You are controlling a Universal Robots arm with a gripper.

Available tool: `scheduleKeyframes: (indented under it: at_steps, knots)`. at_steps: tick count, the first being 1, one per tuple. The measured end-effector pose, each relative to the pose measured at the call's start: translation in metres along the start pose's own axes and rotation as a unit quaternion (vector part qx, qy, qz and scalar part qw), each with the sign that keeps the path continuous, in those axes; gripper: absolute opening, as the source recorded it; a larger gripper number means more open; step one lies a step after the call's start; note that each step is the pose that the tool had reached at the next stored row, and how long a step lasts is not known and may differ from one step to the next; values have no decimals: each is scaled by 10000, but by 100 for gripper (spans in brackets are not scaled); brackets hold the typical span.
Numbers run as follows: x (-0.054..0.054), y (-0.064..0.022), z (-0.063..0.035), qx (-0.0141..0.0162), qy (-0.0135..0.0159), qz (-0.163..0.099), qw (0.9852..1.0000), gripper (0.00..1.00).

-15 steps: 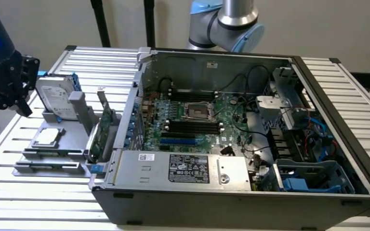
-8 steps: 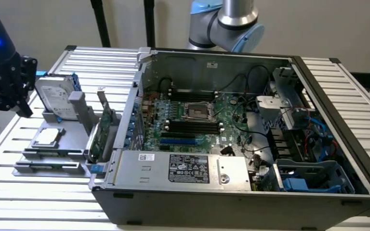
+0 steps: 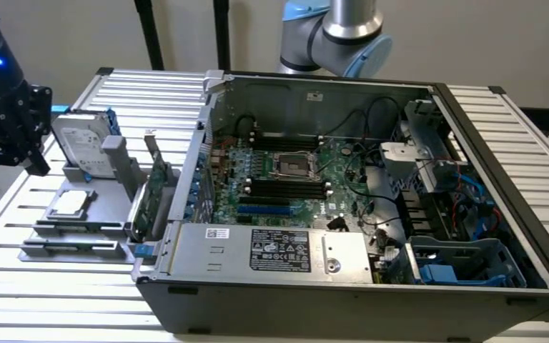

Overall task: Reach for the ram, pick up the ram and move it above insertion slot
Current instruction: 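Pick up the ram and move it above insertion slot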

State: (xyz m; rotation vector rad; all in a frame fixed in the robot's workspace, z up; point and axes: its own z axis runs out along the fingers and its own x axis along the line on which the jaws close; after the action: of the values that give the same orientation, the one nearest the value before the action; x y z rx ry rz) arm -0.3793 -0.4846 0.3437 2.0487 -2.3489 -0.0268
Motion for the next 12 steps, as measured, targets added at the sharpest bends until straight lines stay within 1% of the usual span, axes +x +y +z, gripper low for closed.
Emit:
scheduleKeyframes:
  at_steps: [3, 4, 5, 6, 7, 8, 12]
  knots:
    - [1, 10, 5, 54, -6, -26, 10000, 11]
    - [2, 11, 6, 68, -8, -27, 10000, 12]
    - [2, 11, 8, 75, -9, -27, 10000, 12]
    - [2, 12, 13, 77, -10, -28, 10000, 18]
    - [2, 13, 19, 77, -10, -28, 10000, 18]
    - [2, 13, 28, 77, -10, -27, 10000, 25]
    - [2, 15, 97, 77, -9, -27, 10000, 25]
